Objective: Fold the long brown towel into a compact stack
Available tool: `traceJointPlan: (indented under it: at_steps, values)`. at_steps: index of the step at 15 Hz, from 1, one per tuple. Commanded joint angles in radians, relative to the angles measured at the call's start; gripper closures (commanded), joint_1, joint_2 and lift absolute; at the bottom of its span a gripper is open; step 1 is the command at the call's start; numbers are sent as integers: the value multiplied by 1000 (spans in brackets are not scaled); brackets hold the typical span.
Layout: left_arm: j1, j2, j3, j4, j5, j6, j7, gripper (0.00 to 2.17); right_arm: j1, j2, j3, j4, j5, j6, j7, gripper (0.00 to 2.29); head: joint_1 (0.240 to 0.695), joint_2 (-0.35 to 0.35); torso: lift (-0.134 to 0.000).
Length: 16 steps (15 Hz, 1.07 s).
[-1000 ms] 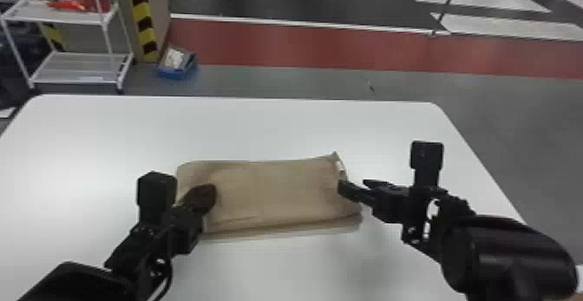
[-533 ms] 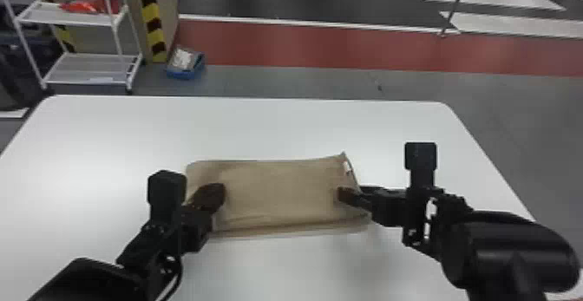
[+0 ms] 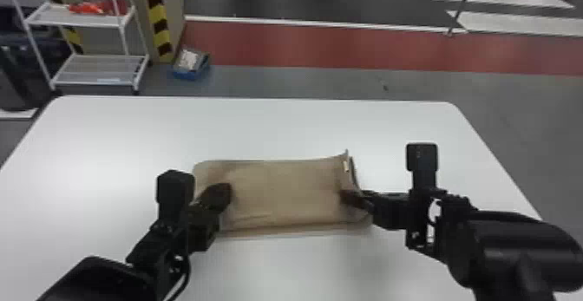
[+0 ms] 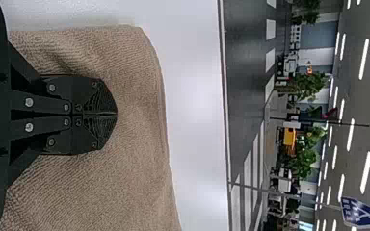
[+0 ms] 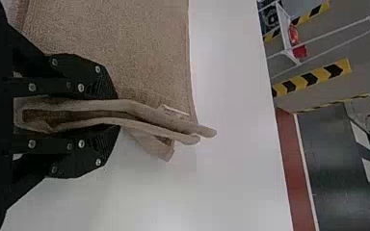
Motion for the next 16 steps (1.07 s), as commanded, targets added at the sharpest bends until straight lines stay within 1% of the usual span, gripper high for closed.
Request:
traceJointPlan:
  at_steps: [1, 3, 5, 6, 7, 8, 10, 11, 12, 13, 14, 16]
  values:
    - [-1, -1, -5, -2, 2, 2, -1, 1538, 9, 2, -5, -39, -27, 0, 16, 1119, 695, -114, -125]
    - [-1, -1, -19, -8, 5, 2, 0, 1538, 1, 0, -5, -71, -88, 15, 16, 1119, 695, -110, -125]
    - [4, -9, -34, -28, 14, 2, 0, 1534, -8, 3, 2, -98, -116, 28, 13, 1119, 695, -102, -125]
    - [10, -10, -39, -52, 33, 2, 5, 1531, -16, 5, -5, -105, -117, 28, 11, 1119, 695, -101, -125]
    - [29, -9, -33, -97, 60, 2, 6, 1497, -25, 3, -21, -105, -133, 31, 11, 1119, 695, -103, -125]
    - [52, -7, -22, -141, 77, 2, 0, 1413, -36, 2, -35, -105, -137, 37, 10, 1119, 695, -107, -125]
    - [84, 3, 12, -235, 119, 14, -17, 1399, -70, -5, -91, -105, -148, 110, 11, 1119, 695, -121, -125]
    - [91, 5, 36, -250, 120, 26, -29, 1399, -82, -15, -112, -105, -160, 123, 13, 1119, 695, -129, -125]
    - [91, 5, 50, -247, 120, 29, -32, 1399, -93, -31, -115, -105, -174, 144, 11, 1119, 695, -142, -125]
    - [87, 6, 59, -225, 119, 29, -52, 1399, -103, -43, -115, -105, -176, 169, 11, 1119, 695, -145, -125]
    - [82, 6, 66, -189, 116, 29, -72, 1406, -116, -51, -118, -105, -176, 178, 11, 1116, 695, -147, -125]
    - [58, 5, 66, -112, 114, 26, -113, 1406, -154, -64, -135, -105, -183, 249, 11, 1116, 695, -147, -125]
